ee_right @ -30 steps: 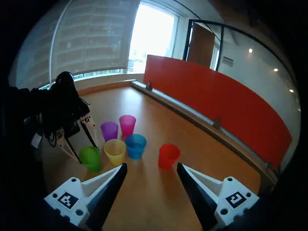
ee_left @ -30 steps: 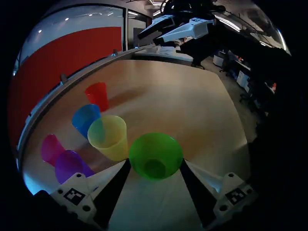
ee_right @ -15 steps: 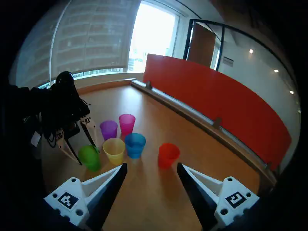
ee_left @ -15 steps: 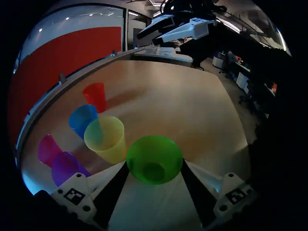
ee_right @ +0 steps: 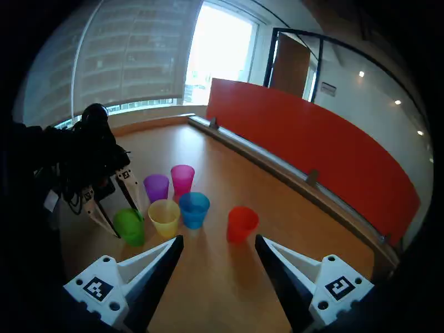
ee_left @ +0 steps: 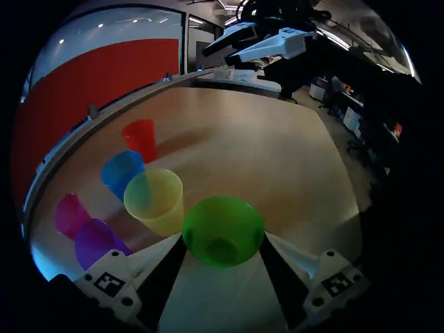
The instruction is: Pour water
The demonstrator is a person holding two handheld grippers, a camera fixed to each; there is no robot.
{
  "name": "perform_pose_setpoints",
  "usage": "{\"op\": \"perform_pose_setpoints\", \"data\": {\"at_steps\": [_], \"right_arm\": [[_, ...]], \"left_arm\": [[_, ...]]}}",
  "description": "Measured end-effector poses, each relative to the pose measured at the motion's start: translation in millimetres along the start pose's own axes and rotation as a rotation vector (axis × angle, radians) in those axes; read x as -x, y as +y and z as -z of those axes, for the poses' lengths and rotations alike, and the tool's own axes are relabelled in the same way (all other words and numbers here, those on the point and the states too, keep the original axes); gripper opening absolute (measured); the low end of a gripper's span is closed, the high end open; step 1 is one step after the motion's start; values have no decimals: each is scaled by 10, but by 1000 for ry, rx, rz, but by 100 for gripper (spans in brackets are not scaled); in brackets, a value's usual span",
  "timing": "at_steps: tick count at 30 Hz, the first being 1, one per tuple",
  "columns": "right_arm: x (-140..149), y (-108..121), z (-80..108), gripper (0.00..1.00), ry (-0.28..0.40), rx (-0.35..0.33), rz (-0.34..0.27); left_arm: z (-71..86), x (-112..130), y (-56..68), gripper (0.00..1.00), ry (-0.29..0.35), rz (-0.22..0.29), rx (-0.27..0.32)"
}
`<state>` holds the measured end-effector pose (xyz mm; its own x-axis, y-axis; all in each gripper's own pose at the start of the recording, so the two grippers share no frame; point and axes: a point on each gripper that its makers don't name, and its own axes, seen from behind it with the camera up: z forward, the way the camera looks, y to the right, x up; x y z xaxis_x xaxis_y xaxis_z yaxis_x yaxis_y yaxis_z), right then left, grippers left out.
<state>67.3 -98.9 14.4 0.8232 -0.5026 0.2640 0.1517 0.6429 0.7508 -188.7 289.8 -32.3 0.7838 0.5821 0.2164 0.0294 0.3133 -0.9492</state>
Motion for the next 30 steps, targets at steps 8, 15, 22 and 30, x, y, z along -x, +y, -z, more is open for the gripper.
{"op": "perform_pose_setpoints", "data": {"at_steps": [8, 15, 22, 30], "right_arm": [[-22, 17, -3, 100, 6, 1, -4], [-70, 0, -20, 100, 19, -7, -19], [-91, 0, -41, 100, 21, -19, -32], [-111, -29, -128, 100, 14, -25, -11]], "left_arm": [[126, -99, 36, 86, 24, -3, 2], [226, -175, 19, 86, 38, -5, -12], [367, -325, -78, 86, 70, 4, -40], [556, -521, -150, 86, 112, 37, -55]]}}
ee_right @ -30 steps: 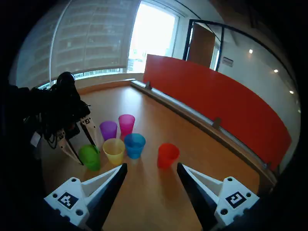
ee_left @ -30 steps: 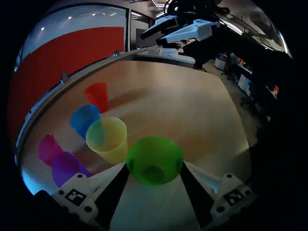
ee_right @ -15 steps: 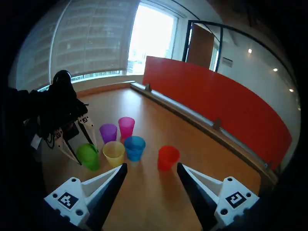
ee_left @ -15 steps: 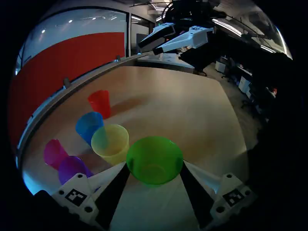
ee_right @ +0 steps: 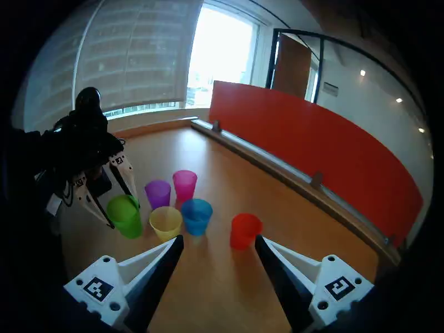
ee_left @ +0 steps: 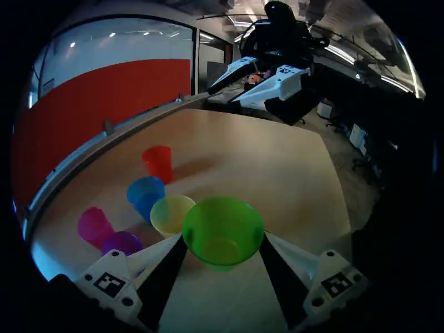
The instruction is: Pour water
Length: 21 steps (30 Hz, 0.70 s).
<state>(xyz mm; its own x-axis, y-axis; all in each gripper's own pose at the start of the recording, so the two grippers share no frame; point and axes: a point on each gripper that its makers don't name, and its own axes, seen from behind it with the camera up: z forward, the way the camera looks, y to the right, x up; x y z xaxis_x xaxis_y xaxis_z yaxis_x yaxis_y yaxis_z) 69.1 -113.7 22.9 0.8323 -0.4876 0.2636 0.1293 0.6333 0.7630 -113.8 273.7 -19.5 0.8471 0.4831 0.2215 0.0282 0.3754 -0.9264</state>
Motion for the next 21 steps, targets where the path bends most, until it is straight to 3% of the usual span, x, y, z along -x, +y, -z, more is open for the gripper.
{"op": "perform_pose_setpoints", "data": {"at_steps": [9, 21], "right_arm": [[-30, 4, -87, 100, -2, -7, 0], [-46, 13, -161, 100, -4, -18, -4]], "left_arm": [[204, -138, -74, 86, 23, -3, -40], [462, -440, -264, 86, 111, 40, -96]]}}
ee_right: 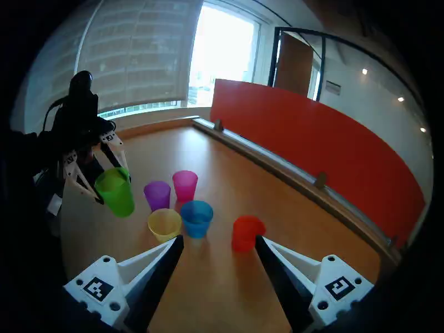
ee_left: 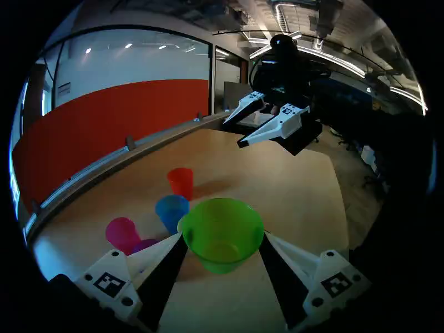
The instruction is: Pour water
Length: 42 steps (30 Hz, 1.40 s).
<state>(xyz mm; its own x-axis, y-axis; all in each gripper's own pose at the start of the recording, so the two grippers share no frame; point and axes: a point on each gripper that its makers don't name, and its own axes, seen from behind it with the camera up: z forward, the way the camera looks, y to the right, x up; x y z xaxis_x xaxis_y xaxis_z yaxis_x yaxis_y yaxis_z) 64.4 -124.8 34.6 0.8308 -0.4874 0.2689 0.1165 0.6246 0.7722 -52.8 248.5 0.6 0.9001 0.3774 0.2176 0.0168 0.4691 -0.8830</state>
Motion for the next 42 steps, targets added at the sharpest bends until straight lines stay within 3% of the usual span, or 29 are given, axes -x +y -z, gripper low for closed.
{"op": "perform_pose_setpoints", "data": {"at_steps": [24, 42], "right_arm": [[-137, -24, -280, 100, 0, -34, 12], [-109, -74, -546, 100, -19, -65, 23]], "left_arm": [[360, -488, -259, 86, 111, 5, -84], [609, -684, -407, 86, 166, 20, -141]]}}
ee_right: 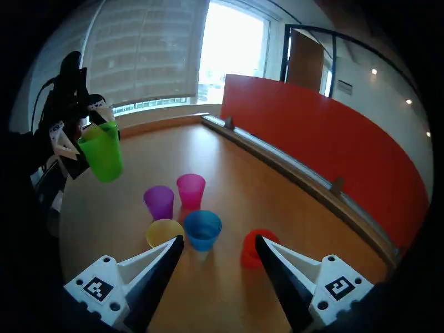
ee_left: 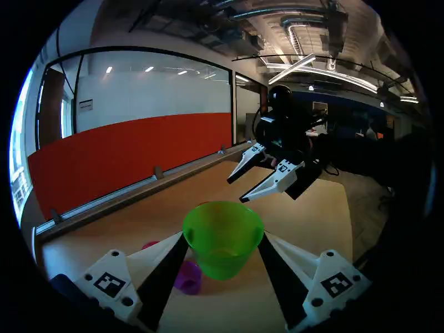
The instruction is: Pour water
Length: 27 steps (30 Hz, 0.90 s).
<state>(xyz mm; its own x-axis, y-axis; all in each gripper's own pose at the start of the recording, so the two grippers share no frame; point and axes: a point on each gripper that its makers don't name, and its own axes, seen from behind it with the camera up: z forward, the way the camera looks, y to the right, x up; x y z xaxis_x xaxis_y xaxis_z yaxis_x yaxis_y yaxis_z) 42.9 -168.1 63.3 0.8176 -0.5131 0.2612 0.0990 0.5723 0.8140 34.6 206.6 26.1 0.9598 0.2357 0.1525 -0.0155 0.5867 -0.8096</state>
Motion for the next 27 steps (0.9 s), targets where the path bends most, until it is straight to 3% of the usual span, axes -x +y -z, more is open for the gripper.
{"op": "perform_pose_setpoints", "data": {"at_steps": [27], "right_arm": [[232, -38, -472, 100, -51, -40, -1]], "left_arm": [[197, -53, -114, 86, 6, 1, -39]]}}
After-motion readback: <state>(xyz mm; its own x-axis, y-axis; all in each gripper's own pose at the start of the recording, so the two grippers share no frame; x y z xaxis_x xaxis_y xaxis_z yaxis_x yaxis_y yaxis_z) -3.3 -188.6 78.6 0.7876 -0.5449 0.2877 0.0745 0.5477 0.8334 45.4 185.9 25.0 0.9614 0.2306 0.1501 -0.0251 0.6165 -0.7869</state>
